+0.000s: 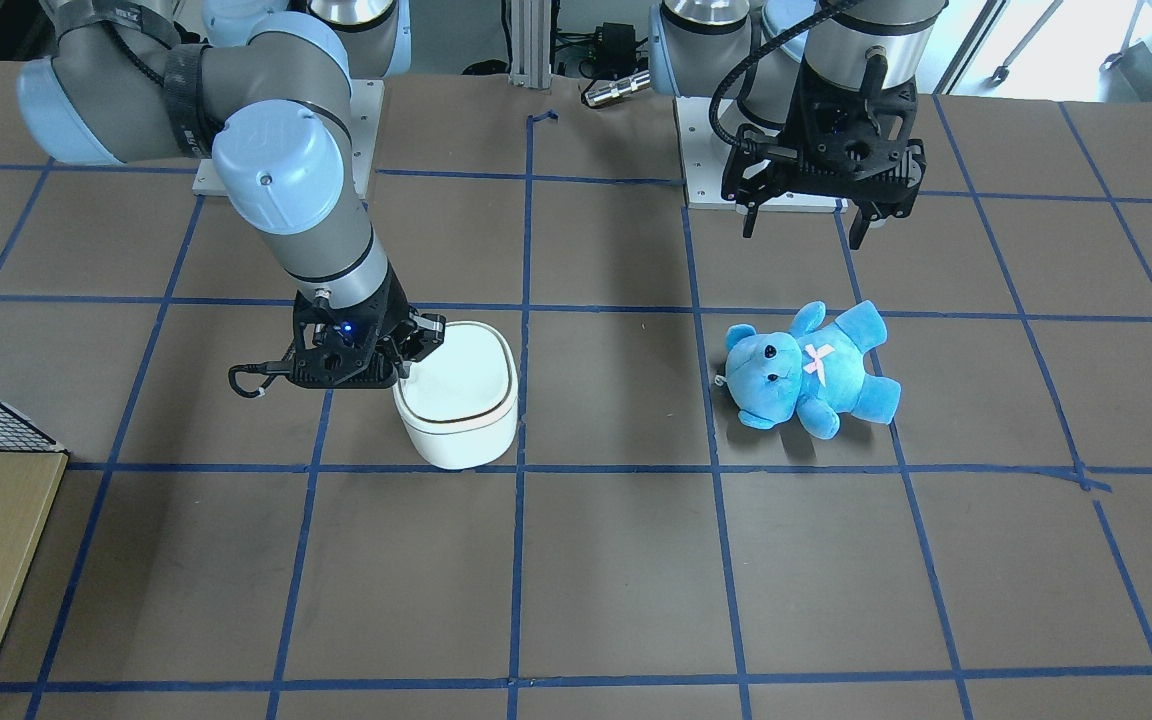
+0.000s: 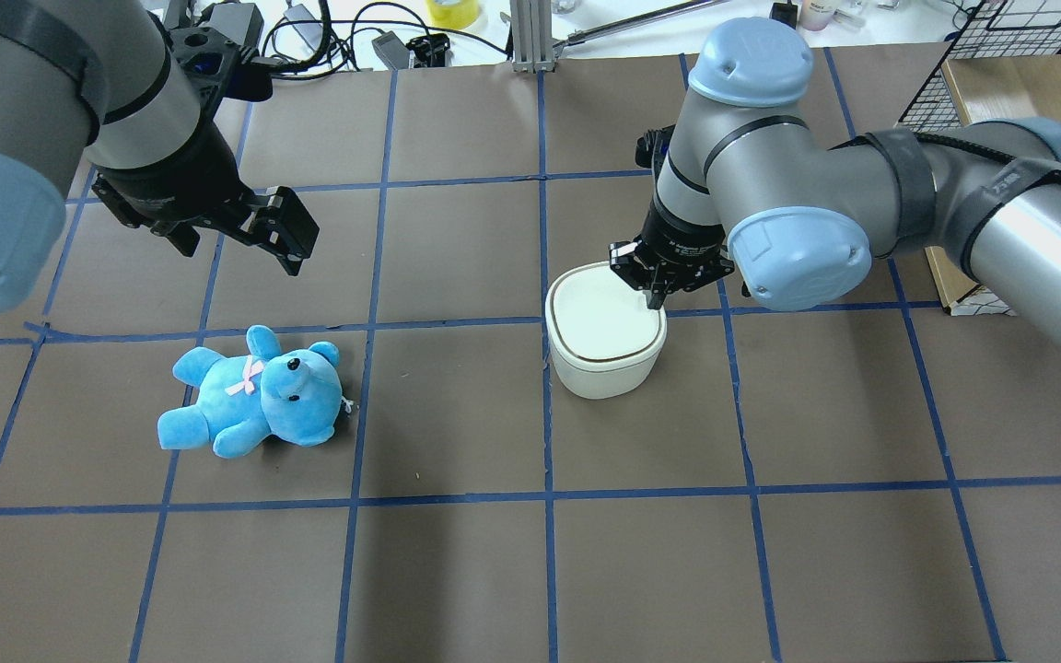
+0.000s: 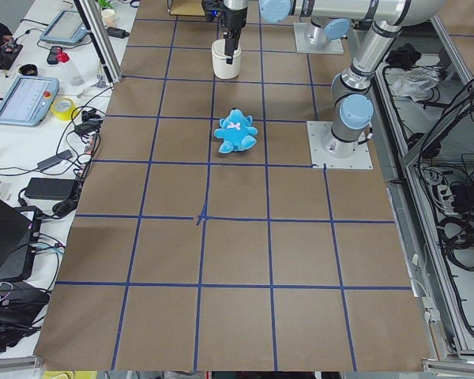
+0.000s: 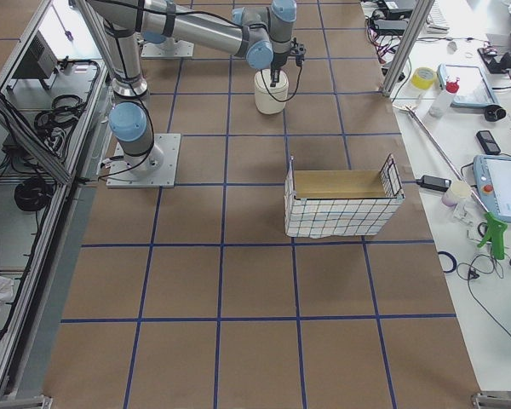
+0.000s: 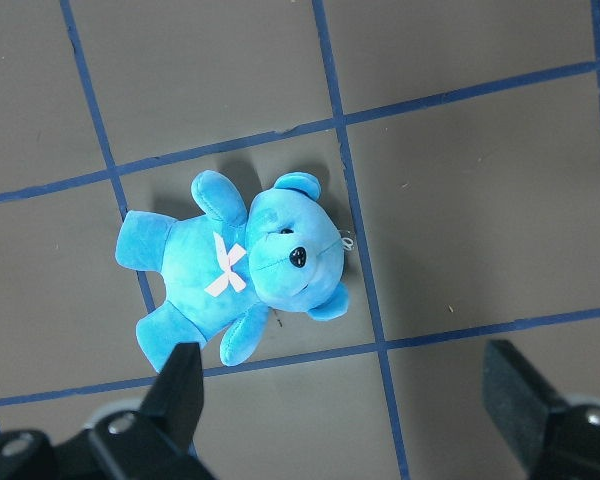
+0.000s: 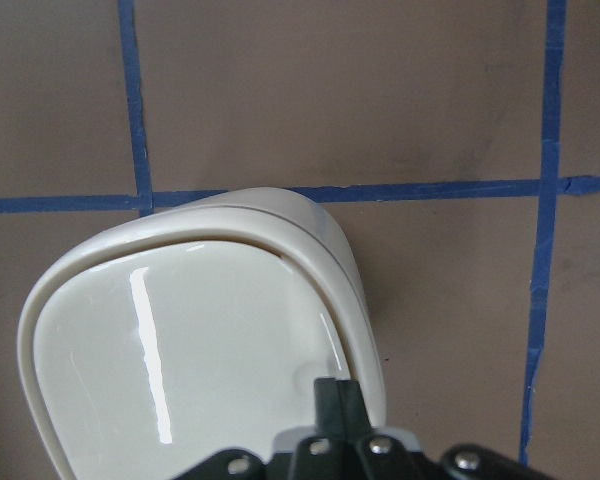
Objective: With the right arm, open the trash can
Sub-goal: 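Press down on the trash can lid with the right gripper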
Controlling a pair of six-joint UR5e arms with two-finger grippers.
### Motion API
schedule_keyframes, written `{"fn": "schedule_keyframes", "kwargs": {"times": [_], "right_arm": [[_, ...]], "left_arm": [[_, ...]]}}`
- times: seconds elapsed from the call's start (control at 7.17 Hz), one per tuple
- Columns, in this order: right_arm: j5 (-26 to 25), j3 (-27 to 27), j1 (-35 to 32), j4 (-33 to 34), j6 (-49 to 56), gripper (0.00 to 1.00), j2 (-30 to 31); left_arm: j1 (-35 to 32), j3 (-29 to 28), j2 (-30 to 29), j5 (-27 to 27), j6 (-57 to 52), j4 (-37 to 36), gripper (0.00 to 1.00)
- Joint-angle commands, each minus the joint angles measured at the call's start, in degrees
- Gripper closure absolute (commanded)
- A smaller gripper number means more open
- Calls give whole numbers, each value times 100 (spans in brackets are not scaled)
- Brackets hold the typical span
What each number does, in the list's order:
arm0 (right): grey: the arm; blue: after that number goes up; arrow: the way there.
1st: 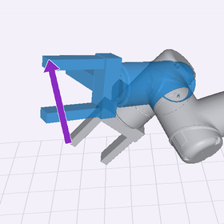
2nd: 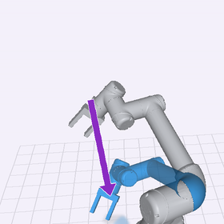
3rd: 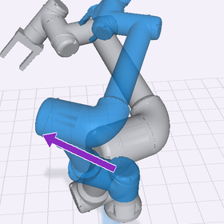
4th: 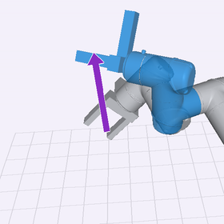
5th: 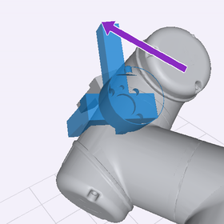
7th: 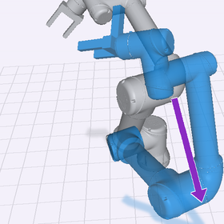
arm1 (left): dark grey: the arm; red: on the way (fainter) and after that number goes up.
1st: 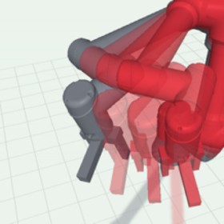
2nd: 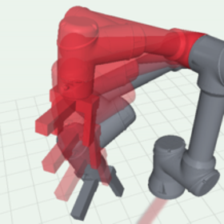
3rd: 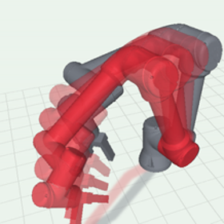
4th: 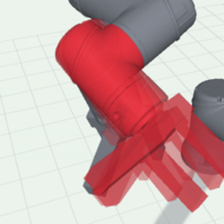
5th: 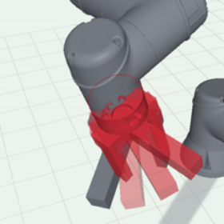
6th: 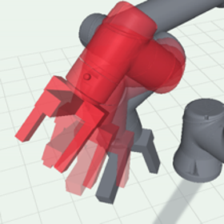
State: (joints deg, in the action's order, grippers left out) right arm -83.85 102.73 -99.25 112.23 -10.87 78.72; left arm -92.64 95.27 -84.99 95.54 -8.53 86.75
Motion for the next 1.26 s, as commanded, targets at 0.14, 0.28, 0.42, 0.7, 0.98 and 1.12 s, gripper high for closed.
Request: {"fn": "schedule_keyframes", "kwargs": {"times": [0.14,0.28,0.42,0.7,0.98,1.12], "right_arm": [[0,2,-6,18,6,97,-59],[0,2,3,27,6,97,-67],[0,2,3,35,6,97,-76],[0,54,3,44,15,97,-76],[0,151,3,210,-3,97,-67],[0,142,3,211,-29,97,-67]], "left_arm": [[0,0,0,0,0,0,0],[0,0,0,0,0,0,0],[0,0,0,0,0,0,0],[0,0,0,0,0,0,0],[0,0,0,0,0,0,0],[0,0,0,0,0,0,0]]}}
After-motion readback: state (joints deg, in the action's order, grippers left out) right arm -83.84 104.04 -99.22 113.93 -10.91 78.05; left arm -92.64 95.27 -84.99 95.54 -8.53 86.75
